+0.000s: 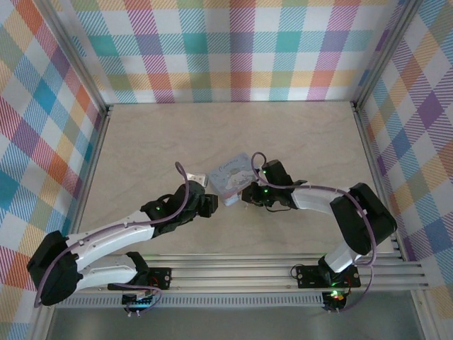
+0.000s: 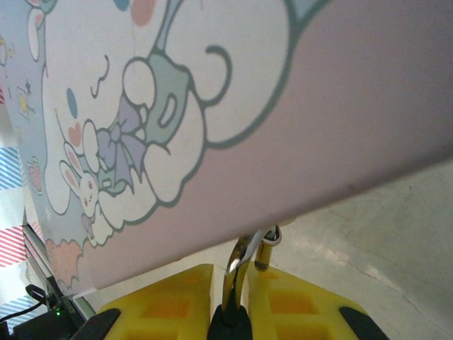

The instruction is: Unlock the padlock with the key

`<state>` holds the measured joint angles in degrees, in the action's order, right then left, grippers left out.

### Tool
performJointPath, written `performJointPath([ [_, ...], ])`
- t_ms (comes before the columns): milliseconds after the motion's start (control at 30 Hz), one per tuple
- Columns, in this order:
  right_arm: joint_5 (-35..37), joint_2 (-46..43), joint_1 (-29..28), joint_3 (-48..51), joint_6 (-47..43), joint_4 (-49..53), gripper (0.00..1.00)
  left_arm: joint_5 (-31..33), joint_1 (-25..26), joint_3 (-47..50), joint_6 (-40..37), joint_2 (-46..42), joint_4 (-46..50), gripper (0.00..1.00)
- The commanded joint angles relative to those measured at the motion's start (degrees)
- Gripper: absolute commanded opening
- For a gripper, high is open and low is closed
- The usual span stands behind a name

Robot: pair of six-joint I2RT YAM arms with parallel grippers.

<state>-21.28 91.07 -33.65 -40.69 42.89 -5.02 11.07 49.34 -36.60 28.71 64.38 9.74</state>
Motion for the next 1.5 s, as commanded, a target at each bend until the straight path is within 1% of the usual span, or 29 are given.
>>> performJointPath([
  [0, -0.20, 1.93, 0.42, -0.55, 2.11, 0.19, 0.12, -1.73, -0.52, -1.54, -0.68, 1.88, -3.53, 0.41],
  [233, 0.74, 1.83, 0.38, 2.02, 3.10, -2.65, 0.21, -3.05, -0.53, -1.77, -1.39, 3.60, -3.99, 0.39],
  [333, 0.74, 2.33, 0.42, 2.62, 3.40, -3.25, 0.23, -2.77, -0.56, -1.22, -1.38, 2.47, -3.08, 0.39],
  [433, 0.73, 3.08, 0.42, 2.71, 4.03, -3.61, 0.28, -1.91, -0.56, -0.05, -1.28, 0.79, -2.53, 0.39],
  [467, 0.70, 3.21, 0.30, 2.79, 4.20, -3.90, 0.28, -1.64, -0.55, 0.44, -1.05, 0.43, -2.42, 0.39],
  [533, 0.86, 3.37, 0.33, 2.94, 4.38, -3.74, 0.21, -1.18, -0.50, 1.23, -0.62, -0.55, -2.35, 0.39],
  [633, 1.66, 3.33, 0.33, 2.72, 3.97, -2.13, 0.15, -0.78, -0.54, 2.10, 0.11, -1.81, -2.28, 0.38],
  [733, 1.83, 3.07, 0.34, 3.28, 4.20, -2.72, 0.12, -0.44, -0.53, 2.48, 0.39, -3.04, -1.68, 0.37],
  [800, 1.77, 2.98, 0.25, 3.91, 4.71, -3.85, 0.12, -0.17, -0.54, 2.50, 0.34, -3.58, -0.85, 0.37],
  [867, 1.79, 2.98, 0.16, 4.27, 5.06, -4.38, 0.13, -0.06, -0.50, 2.45, 0.21, -3.90, -0.22, 0.37],
  [967, 1.81, 2.72, -0.07, 4.64, 5.42, -4.69, 0.17, -0.08, -0.52, 2.62, 0.29, -4.34, 0.06, 0.37],
  [1100, 0.98, 2.98, -0.34, 4.60, 5.61, -4.82, 0.29, 0.10, -0.56, 2.59, 0.24, -4.21, 0.02, 0.37],
  [1467, 2.46, 4.21, -2.79, 6.11, 6.66, -6.03, 0.29, 1.09, -0.50, 3.14, 0.03, -5.27, 0.89, 0.37],
])
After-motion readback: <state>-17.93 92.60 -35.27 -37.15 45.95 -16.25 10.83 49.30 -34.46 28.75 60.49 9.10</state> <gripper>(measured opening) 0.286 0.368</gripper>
